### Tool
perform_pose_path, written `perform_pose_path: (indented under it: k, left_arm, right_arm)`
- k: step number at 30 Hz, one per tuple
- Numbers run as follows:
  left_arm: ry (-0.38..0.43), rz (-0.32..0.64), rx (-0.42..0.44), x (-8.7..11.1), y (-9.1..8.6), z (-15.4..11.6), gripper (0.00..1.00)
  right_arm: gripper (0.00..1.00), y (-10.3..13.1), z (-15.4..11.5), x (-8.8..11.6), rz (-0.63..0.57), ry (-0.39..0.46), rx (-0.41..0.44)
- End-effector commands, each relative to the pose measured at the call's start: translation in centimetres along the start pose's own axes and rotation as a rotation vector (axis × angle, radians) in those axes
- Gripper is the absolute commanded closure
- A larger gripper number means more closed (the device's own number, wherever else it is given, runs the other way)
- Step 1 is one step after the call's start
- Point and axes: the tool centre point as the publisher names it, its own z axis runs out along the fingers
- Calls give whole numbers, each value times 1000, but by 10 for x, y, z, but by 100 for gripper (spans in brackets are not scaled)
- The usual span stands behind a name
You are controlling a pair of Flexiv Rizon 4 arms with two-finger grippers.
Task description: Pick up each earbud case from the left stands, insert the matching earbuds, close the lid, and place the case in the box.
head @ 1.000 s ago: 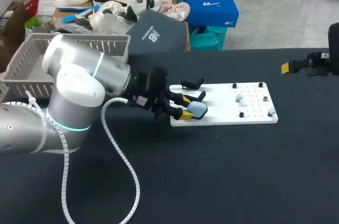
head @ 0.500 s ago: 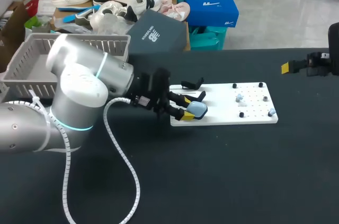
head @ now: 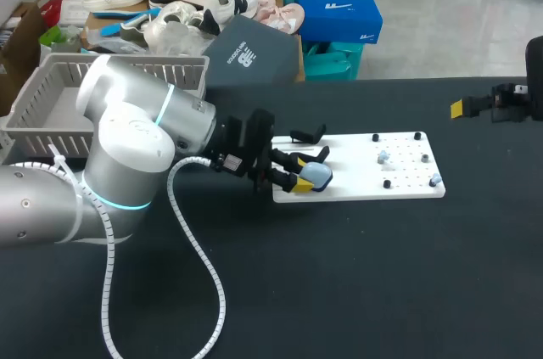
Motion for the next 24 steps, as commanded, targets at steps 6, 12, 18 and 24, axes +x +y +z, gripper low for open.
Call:
perform_pose_path:
  k: [6, 12, 18, 24]
  left_arm:
    - [4, -2, 3, 1, 1, 0, 66]
    - [5, -6, 2, 2, 2, 0, 66]
    - [9, -8, -2, 3, 4, 0, 68]
    - [13, -10, -6, 3, 5, 0, 70]
  right_arm:
    - [0, 0, 0, 0, 0, 0, 0]
    - [0, 0, 0, 0, 0, 0, 0]
    - [0, 0, 0, 0, 0, 0, 0]
    - [0, 0, 0, 0, 0, 0, 0]
